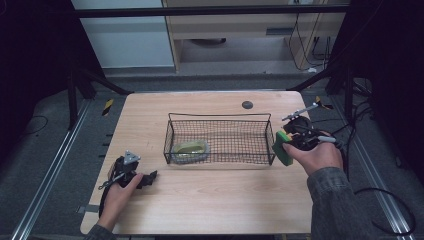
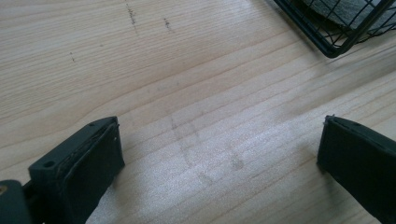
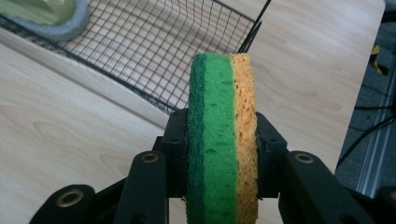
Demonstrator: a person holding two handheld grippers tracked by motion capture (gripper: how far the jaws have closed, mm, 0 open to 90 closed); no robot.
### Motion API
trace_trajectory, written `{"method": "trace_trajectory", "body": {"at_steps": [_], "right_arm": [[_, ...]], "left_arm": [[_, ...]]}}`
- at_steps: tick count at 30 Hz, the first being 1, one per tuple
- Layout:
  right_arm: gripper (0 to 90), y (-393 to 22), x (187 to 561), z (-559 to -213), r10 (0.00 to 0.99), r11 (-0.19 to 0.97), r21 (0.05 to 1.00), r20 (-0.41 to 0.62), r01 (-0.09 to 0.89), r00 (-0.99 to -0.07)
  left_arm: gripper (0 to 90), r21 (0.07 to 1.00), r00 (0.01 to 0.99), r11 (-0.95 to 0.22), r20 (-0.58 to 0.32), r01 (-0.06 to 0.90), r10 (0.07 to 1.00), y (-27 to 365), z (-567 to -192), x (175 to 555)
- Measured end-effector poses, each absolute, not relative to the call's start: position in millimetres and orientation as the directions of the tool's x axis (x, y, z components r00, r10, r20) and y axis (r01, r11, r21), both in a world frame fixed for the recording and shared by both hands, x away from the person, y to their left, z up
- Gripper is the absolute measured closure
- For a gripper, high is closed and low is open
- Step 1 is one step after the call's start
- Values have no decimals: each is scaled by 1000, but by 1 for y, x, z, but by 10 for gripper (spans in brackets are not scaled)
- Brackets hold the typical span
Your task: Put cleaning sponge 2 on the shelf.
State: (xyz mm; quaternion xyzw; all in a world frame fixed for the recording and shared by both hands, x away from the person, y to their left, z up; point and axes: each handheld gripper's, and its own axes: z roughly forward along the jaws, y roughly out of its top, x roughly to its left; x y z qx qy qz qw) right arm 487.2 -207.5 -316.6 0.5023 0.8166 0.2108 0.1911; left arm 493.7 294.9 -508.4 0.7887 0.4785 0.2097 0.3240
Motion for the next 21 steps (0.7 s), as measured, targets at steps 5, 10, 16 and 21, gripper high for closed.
{"method": "trace_trajectory", "body": {"at_steps": [5,10,16,21], "right_arm": [[645,-201,499,-314,902,401,569,-106,718,-419],[645,-194,508,-310,903,397,599,-119,695,-413],[646,-188,520,-307,904,397,614,-131,683,-407],[647,-184,532,-306,903,400,625,-144,671,-405]], "left_arm": [[0,712,452,-330,19,620,892,295,-509,494],[0,712,452,-329,18,620,892,295,-509,494],[0,712,452,-329,19,620,892,295,-509,494],[0,712,452,-330,19,620,892,295,-508,494]]}}
